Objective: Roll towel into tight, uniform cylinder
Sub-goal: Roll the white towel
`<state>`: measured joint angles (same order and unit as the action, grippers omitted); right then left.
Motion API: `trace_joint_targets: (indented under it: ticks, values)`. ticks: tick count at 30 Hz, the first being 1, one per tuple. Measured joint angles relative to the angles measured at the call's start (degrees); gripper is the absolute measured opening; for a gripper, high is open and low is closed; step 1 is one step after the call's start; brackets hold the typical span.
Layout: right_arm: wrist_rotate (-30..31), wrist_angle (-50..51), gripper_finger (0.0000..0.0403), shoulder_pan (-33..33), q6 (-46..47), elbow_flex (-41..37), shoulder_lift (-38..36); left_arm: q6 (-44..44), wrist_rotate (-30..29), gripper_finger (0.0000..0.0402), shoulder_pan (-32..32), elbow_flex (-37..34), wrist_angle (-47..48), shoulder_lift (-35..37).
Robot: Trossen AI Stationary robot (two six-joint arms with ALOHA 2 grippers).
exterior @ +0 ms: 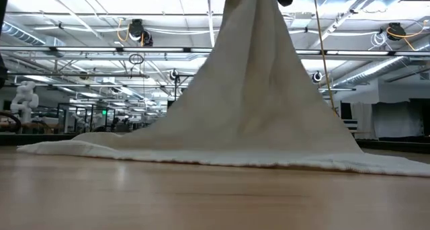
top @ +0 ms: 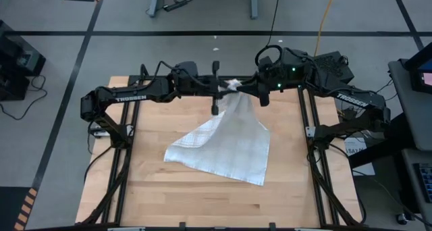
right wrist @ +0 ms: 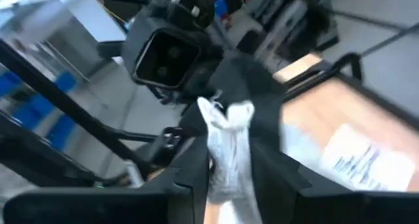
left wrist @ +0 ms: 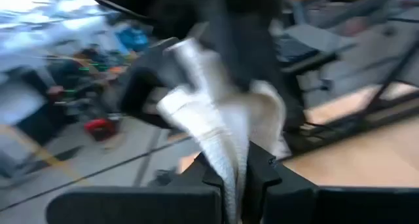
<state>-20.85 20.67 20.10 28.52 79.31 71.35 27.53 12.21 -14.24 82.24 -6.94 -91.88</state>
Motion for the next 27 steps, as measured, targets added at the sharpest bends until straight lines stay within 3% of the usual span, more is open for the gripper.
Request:
trace_joint_targets:
  ticks: [3, 9, 13, 20, 27]
  values:
    - [-1.7, 0.7, 0.0109, 0.8, 3.0, 0.0, 0.0, 0.0, -2.8, 0.002, -0.2, -0.1, -1.5, 0.5]
    - [-0.1, 1.4, 0.0133, 1.3, 3.0, 0.3, -1.6, -1.6, 7.2, 0.002, -1.6, -0.1, -0.3, 0.9]
    - [2.4, 4.6, 0.0159, 1.3, -2.0, 2.1, -1.6, -1.6, 11.0, 0.002, -1.5, 0.0, 1.8, 1.0]
    - [-2.9, 3.1, 0.0211, 0.5, -1.0, 2.6, 1.5, -0.9, 11.6, 0.002, -1.5, 0.0, 3.4, 1.0]
    - [-1.5, -0.8, 0.0219, -1.1, -1.2, 2.6, 2.8, 0.4, 11.6, 0.002, -1.5, 0.0, 6.5, 1.0]
